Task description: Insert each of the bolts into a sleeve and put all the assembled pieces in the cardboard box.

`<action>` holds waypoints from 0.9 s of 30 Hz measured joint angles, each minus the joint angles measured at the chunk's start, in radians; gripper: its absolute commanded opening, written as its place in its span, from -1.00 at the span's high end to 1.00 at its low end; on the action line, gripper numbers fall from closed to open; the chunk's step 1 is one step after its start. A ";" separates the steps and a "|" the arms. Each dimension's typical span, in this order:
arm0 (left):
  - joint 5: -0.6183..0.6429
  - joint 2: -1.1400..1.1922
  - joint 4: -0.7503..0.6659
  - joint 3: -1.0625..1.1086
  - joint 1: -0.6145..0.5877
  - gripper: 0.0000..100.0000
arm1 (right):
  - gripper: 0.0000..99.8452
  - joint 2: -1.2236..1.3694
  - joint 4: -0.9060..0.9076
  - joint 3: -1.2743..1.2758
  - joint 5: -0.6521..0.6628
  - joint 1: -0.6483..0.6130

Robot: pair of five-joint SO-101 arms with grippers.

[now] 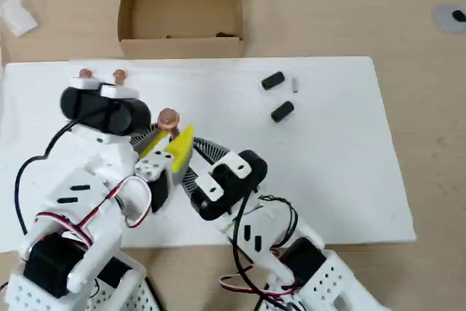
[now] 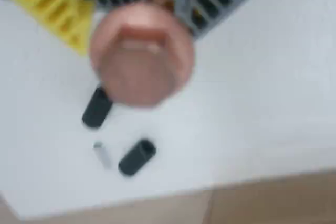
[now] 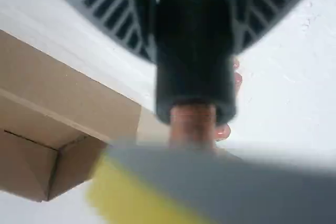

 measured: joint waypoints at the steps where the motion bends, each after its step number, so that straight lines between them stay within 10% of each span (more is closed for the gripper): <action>1: 0.002 0.002 0.008 0.002 -0.002 0.68 | 0.98 0.000 0.000 0.000 -0.003 0.000; 17: 0.002 0.201 0.206 -0.307 -0.180 0.80 | 0.98 0.023 0.110 -0.032 -0.068 0.081; 27: -0.006 0.433 0.206 -0.427 -0.407 0.98 | 0.98 0.509 0.123 -0.460 -0.071 0.264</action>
